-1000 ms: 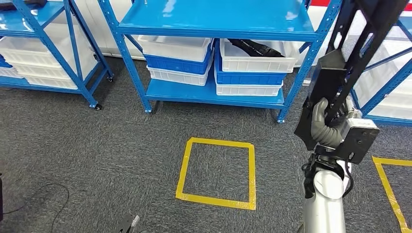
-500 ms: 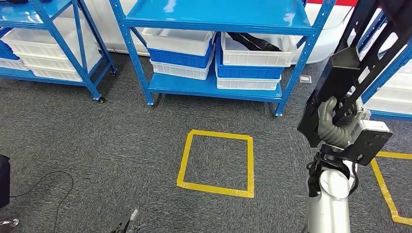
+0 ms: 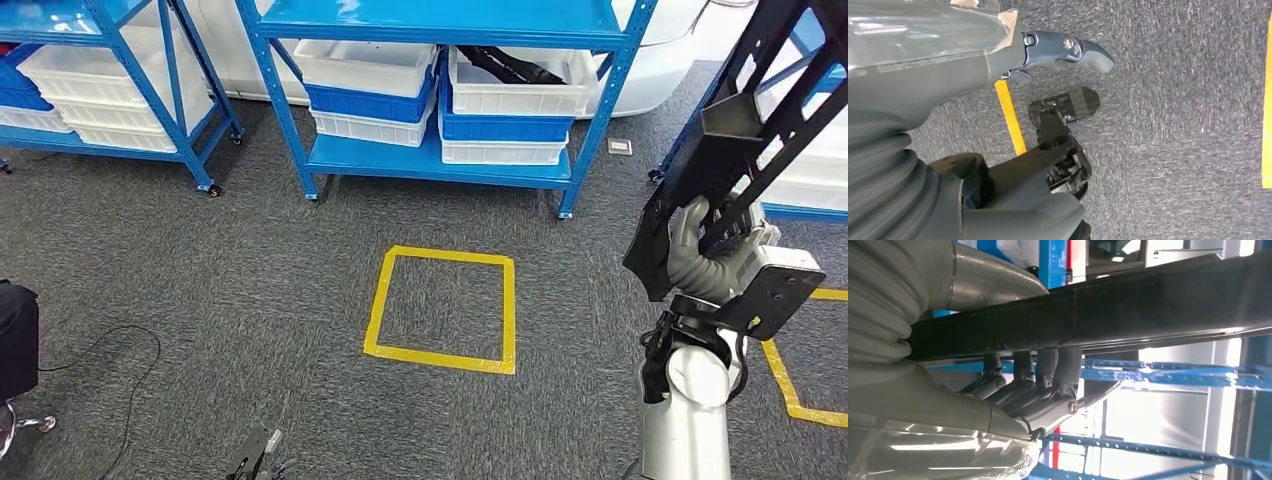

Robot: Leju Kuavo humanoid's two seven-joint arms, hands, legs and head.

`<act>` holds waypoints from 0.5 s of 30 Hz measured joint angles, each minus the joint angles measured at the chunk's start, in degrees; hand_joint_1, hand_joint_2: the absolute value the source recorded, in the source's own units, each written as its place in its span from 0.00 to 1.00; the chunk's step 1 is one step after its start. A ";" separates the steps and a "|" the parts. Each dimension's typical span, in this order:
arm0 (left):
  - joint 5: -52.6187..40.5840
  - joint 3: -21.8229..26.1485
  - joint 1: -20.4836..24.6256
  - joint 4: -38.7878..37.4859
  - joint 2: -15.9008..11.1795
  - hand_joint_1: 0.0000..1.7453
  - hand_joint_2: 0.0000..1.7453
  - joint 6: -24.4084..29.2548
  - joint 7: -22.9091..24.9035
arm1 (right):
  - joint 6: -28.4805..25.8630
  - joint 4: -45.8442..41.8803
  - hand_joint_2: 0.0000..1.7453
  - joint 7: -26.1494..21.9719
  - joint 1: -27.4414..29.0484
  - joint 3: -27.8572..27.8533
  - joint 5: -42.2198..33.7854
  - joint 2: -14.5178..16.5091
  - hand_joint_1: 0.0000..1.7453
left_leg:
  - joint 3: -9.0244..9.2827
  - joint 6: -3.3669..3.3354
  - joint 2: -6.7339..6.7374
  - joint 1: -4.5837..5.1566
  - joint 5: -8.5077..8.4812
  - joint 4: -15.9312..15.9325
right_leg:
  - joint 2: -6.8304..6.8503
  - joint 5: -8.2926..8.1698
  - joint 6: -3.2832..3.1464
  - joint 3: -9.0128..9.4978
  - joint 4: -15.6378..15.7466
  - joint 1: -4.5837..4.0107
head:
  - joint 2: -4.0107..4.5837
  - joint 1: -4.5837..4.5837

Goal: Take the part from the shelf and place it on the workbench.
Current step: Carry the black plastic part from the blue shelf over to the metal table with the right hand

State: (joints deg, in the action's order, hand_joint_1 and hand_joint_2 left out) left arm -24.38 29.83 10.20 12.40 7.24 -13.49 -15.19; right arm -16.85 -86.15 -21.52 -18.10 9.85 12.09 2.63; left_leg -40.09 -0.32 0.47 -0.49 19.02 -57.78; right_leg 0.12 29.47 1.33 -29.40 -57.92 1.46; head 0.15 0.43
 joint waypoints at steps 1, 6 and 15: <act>0.01 -0.01 -0.04 -0.01 -0.08 0.00 1.00 -0.04 -0.11 | -0.03 0.04 1.00 0.01 -0.15 -0.02 -0.09 -0.06 1.00 | -0.59 0.27 -0.03 -0.14 2.02 -1.43 | 0.06 -0.72 -0.67 -0.60 -0.02 0.13 | 0.00 0.01; 0.51 -0.02 0.15 -0.01 -0.13 0.00 1.00 -0.49 -1.05 | -0.22 0.28 1.00 0.02 -0.64 -0.03 -0.30 -0.28 1.00 | -3.00 0.86 -0.12 -0.24 12.27 -17.47 | 0.06 -4.37 -1.58 -4.69 -0.16 -0.18 | 0.00 0.04; 1.59 0.01 0.79 0.05 -0.40 0.00 1.00 -1.63 -2.33 | -1.51 0.41 1.00 -0.55 -0.62 -0.10 -1.01 -1.03 1.00 | 11.24 -1.89 -0.27 0.77 10.29 1.27 | 0.38 -8.37 0.79 -7.94 0.01 -0.40 | 0.00 0.02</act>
State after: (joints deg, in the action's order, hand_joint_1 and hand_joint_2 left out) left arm -22.79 29.85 10.98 12.46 6.84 -15.11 -17.52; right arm -18.36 -85.74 -22.07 -18.73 9.74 11.09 1.61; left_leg -28.85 -2.21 0.19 0.28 29.31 -56.51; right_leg 0.50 21.09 2.12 -37.33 -57.91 1.06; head 0.15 0.45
